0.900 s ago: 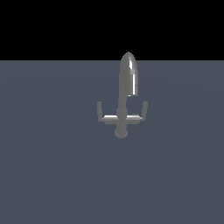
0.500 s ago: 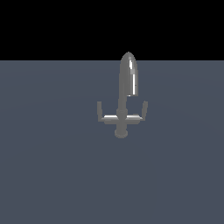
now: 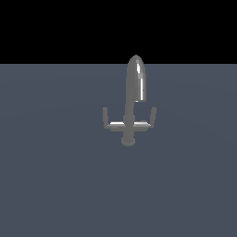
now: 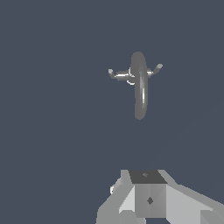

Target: Turn on the faucet by rotating a designated handle.

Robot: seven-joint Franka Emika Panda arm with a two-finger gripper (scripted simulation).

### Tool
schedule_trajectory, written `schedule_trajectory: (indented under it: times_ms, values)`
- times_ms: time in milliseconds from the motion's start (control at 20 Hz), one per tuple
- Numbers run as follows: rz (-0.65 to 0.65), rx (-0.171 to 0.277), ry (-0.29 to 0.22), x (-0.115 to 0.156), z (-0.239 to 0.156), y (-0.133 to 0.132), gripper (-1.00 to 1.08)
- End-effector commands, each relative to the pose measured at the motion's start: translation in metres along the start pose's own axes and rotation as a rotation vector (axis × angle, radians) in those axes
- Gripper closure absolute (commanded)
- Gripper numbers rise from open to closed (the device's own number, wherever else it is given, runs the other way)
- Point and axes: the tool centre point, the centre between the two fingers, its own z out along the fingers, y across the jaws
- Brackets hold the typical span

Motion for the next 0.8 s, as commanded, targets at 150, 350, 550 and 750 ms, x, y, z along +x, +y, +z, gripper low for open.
schedule_trajectory:
  times_ms: [150, 350, 550, 750]
  values:
    - [0.051, 0.107, -0.044, 0.031, 0.011, 0.021, 1.08]
    - [0.09, 0.191, -0.079, 0.053, 0.022, 0.037, 1.08]
    - [0.127, 0.273, -0.112, 0.074, 0.035, 0.053, 1.08]
    - [0.163, 0.353, -0.145, 0.094, 0.049, 0.067, 1.08]
